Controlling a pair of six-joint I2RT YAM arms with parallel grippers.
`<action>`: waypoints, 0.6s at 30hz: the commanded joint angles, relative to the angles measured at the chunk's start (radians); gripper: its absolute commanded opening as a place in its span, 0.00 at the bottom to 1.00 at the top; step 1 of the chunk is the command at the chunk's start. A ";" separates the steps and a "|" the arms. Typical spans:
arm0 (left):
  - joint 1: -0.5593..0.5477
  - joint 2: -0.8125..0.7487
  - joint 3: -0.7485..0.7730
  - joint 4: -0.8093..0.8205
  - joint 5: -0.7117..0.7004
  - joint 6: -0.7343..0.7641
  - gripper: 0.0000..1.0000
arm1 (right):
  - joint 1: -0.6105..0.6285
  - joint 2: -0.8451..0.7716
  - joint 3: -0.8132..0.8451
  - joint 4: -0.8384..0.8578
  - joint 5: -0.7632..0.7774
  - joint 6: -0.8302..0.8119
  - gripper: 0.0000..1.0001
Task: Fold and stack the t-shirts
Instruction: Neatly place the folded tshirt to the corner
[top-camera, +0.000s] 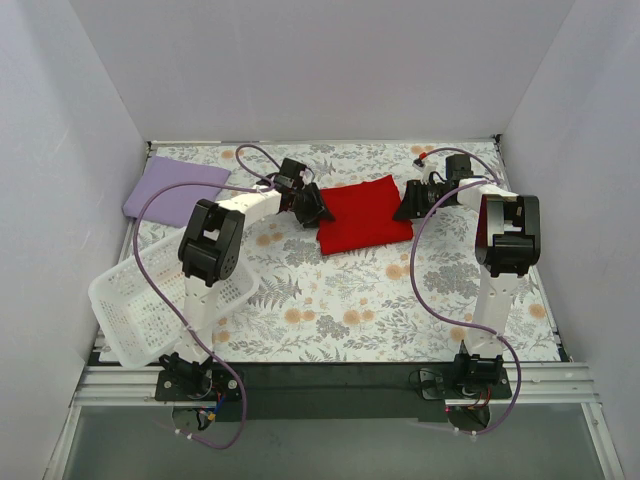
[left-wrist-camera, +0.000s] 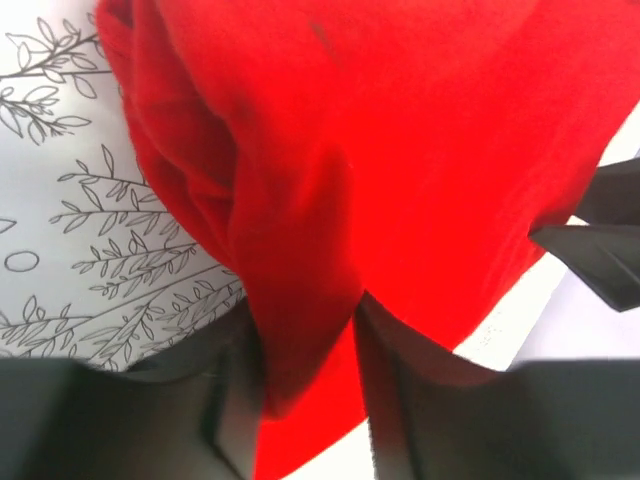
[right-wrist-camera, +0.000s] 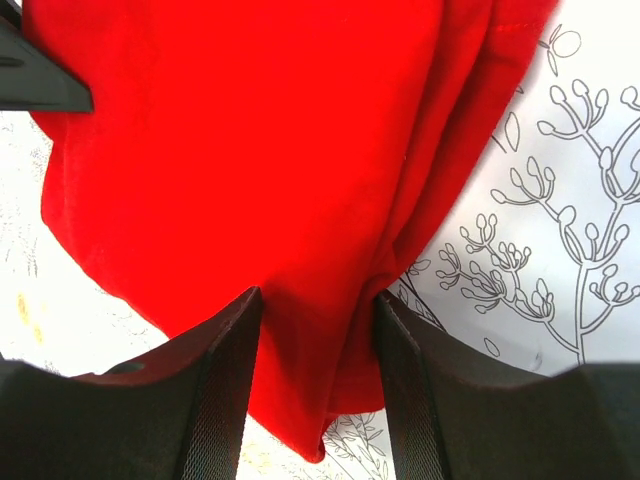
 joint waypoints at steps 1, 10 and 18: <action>-0.022 0.070 -0.042 -0.129 -0.034 0.069 0.32 | 0.004 0.002 -0.038 -0.053 0.037 0.001 0.55; -0.019 -0.004 -0.074 0.040 0.105 0.173 0.00 | 0.004 0.008 -0.044 -0.054 0.005 0.001 0.53; -0.014 -0.286 -0.053 -0.032 -0.297 0.447 0.00 | -0.068 -0.072 -0.056 -0.067 -0.100 -0.077 0.98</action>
